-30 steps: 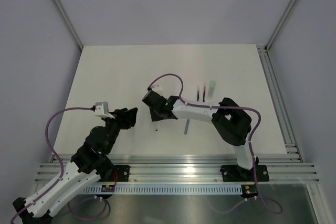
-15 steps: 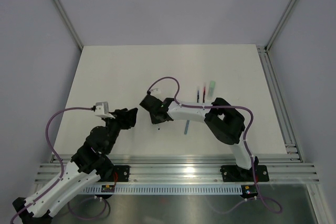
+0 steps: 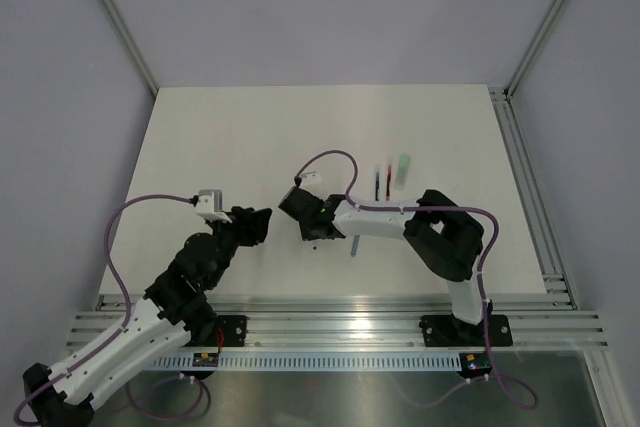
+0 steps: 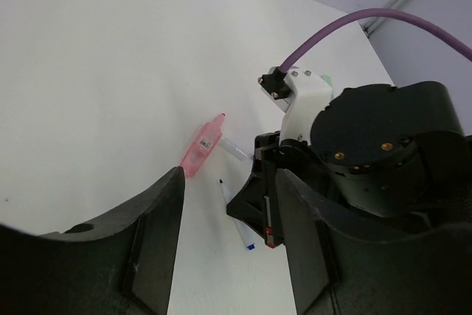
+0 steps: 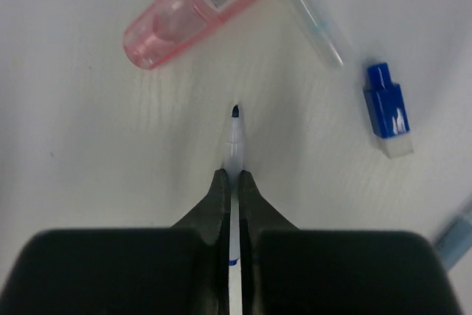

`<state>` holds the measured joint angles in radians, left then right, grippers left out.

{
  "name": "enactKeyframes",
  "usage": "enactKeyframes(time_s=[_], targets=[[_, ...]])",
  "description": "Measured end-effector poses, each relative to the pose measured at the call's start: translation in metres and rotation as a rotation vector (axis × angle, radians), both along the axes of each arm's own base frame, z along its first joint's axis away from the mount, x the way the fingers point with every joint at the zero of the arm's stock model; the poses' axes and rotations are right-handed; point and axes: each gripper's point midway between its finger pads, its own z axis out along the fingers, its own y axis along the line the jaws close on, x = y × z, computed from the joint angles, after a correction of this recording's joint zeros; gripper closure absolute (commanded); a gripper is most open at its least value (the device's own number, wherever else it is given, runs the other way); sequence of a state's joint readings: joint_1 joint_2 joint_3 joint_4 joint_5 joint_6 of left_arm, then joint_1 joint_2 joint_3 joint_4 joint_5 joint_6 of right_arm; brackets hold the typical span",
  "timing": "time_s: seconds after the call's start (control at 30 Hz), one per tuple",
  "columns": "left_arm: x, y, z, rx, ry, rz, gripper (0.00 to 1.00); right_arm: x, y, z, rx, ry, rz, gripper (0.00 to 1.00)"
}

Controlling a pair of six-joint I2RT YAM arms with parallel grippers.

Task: Insert the pens into the pen caps

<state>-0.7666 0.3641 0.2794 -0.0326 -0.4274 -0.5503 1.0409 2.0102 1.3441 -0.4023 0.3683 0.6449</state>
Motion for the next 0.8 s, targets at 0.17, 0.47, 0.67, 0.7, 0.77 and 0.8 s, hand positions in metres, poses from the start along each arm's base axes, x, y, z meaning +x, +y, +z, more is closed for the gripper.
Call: enactKeyframes(time_s=[0.17, 0.47, 0.67, 0.7, 0.77, 0.8], targets=[[-0.001, -0.030, -0.021, 0.053, 0.061, -0.134, 0.54, -0.013, -0.029, 0.016, 0.031, -0.027, -0.016, 1.00], [-0.023, -0.089, -0.021, 0.001, 0.073, -0.461, 0.56, -0.002, -0.030, 0.139, 0.432, -0.280, -0.085, 1.00], [-0.033, -0.109, -0.022, -0.054, 0.105, -0.578, 0.56, -0.008, -0.034, 0.162, 0.614, -0.355, -0.089, 1.00], [-0.033, -0.111, -0.022, -0.064, 0.111, -0.587, 0.56, -0.008, -0.035, 0.160, 0.626, -0.357, -0.090, 1.00], [-0.032, -0.112, -0.022, -0.088, 0.125, -0.596, 0.55, -0.011, -0.034, 0.156, 0.640, -0.355, -0.084, 1.00], [-0.031, -0.113, -0.021, -0.099, 0.128, -0.598, 0.55, -0.012, -0.033, 0.156, 0.648, -0.352, -0.078, 1.00]])
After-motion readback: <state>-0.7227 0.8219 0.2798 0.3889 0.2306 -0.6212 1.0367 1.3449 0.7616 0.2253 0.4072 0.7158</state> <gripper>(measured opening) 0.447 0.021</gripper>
